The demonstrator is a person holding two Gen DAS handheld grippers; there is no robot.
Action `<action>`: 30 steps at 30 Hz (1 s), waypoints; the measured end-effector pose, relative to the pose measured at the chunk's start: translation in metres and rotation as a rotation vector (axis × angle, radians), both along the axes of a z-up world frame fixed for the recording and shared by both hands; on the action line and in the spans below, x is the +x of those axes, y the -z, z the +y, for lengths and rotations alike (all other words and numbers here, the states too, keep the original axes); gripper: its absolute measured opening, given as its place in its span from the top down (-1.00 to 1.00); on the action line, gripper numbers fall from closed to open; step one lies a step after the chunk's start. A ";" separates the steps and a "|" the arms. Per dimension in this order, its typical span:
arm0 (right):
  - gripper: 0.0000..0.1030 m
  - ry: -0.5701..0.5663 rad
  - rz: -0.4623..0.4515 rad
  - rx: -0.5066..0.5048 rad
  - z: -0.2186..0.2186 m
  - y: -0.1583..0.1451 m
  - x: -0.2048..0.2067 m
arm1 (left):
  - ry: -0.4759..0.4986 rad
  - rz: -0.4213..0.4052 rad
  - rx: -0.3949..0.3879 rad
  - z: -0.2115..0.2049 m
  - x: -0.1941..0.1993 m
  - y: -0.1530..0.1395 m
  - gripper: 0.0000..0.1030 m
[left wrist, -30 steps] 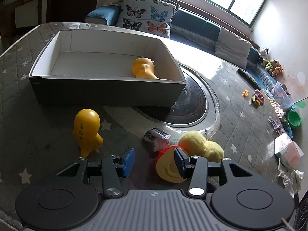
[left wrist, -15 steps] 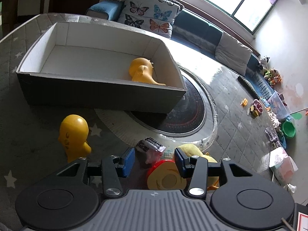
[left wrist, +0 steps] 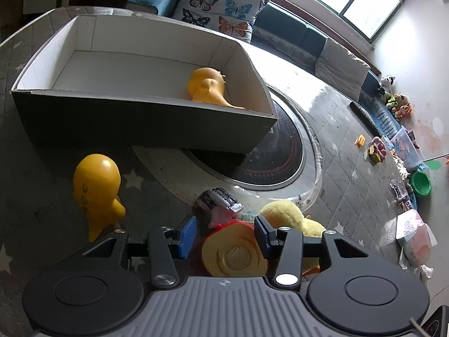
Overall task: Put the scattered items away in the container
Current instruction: 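Move the left tool back to the red-rimmed yellow fruit slice, then close the left tool fingers on the red-rimmed fruit slice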
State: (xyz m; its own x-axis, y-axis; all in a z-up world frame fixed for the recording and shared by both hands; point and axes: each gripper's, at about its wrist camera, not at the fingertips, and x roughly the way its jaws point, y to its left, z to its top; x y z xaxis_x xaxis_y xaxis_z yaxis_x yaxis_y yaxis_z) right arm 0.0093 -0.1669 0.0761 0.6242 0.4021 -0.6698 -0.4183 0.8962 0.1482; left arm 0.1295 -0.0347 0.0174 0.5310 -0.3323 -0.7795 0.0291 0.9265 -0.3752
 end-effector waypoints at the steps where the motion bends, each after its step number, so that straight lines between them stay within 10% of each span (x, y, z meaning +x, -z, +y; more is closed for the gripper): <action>1: -0.29 0.007 0.001 -0.001 0.000 0.001 0.001 | 0.001 0.003 -0.001 -0.001 0.000 0.001 0.07; 16: 0.21 0.073 -0.006 -0.012 -0.002 0.003 0.008 | -0.009 0.053 -0.016 -0.005 0.003 0.010 0.08; 30: -0.08 0.099 -0.008 0.021 -0.009 0.005 0.012 | -0.024 0.038 -0.039 0.003 0.006 0.002 0.09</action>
State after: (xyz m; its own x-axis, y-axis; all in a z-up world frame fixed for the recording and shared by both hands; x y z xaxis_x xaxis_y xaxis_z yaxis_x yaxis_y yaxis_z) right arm 0.0212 -0.1755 0.0715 0.6666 0.3520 -0.6570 -0.3294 0.9299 0.1640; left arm 0.1357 -0.0321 0.0150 0.5093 -0.3502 -0.7861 -0.0083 0.9114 -0.4114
